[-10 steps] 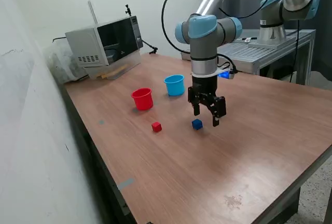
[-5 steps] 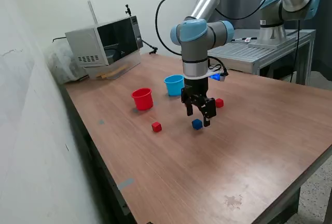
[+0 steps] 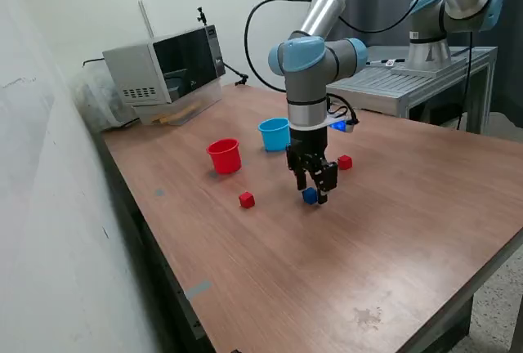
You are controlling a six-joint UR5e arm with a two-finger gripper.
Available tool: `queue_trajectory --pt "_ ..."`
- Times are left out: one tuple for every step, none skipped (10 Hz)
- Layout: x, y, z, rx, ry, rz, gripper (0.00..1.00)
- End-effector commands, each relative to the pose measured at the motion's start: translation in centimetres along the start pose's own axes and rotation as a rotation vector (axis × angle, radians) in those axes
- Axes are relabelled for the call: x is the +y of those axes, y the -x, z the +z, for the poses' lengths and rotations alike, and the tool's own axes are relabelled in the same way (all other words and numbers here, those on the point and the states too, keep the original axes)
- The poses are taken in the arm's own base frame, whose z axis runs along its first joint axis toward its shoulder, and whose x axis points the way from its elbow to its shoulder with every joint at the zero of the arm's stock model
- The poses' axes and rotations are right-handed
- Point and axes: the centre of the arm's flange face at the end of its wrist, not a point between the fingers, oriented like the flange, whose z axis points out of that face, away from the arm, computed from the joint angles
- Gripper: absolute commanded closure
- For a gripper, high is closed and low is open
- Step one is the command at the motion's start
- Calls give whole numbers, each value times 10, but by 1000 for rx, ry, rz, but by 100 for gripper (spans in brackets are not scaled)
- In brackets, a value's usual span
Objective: Place red objects in the red bin, and blue objects in the blue bin.
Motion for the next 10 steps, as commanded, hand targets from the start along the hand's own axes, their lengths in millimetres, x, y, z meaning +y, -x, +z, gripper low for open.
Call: queue_trajectory --pt "1 0 1 0 1 -25 100" --pt "2 0 -1 -1 4 -49 100" --pt "5 0 -6 -3 11 -66 100" --pt "6 0 -17 -6 16 -83 100" --pt "5 3 -67 -5 23 -84 100" --pt "0 6 -120 -3 54 -82 100" --pt "-14 13 -158 -1 72 -77 100" --pt "-29 51 -182 -8 60 -31 100" --pt "-47 88 -191 -16 36 18 100" --pt "-61 135 -188 -24 7 86 100"
